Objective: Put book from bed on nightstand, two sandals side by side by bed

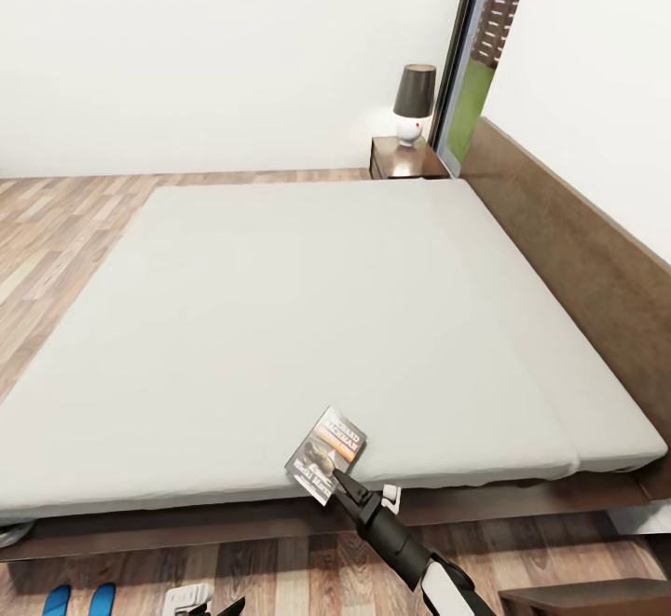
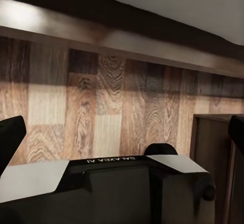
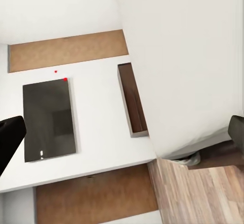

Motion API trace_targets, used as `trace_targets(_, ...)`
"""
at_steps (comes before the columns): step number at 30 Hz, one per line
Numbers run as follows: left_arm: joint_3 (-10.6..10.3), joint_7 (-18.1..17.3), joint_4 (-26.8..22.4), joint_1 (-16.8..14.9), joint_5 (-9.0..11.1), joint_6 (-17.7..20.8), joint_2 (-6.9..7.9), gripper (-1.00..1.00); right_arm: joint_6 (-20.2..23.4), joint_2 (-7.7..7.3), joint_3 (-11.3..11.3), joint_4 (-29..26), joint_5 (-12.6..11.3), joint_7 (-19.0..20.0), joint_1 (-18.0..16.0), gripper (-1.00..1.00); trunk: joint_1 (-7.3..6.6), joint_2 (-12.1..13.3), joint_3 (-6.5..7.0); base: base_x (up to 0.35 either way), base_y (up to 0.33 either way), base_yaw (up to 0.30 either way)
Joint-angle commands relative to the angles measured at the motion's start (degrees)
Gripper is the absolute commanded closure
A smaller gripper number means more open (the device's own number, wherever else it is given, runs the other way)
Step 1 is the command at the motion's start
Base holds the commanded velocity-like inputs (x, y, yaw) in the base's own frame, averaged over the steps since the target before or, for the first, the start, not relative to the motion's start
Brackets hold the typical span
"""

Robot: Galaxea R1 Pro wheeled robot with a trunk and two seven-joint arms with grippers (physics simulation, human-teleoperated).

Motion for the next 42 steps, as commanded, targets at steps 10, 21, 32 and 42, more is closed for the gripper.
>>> trace_targets(10,0.1,-0.3,0.0,0.0,0.5,0.4,0.00,-1.00,0.5,-0.02,0.1,0.0,-0.6,0.0,0.0,-1.00,2.20,-4.0,-1.84,0.000,0.000,0.000)
trace_targets(21,0.1,-0.4,0.0,0.0,0.5,0.4,0.00,-1.00,0.5,-0.02,0.1,0.0,-0.6,0.0,0.0,-1.00,4.40,-8.1,-3.63,0.000,0.000,0.000)
trace_targets(32,0.2,-0.5,0.0,0.0,0.4,0.3,0.00,-1.00,0.5,-0.02,0.1,0.0,-0.6,0.0,0.0,-1.00,4.40,-8.1,-3.63,-0.073,0.000,0.000)
trace_targets(42,0.2,-0.5,0.0,0.0,0.4,0.4,0.00,-1.00,0.5,-0.02,0.1,0.0,-0.6,0.0,0.0,-1.00,4.40,-8.1,-3.63,-0.052,0.000,0.000)
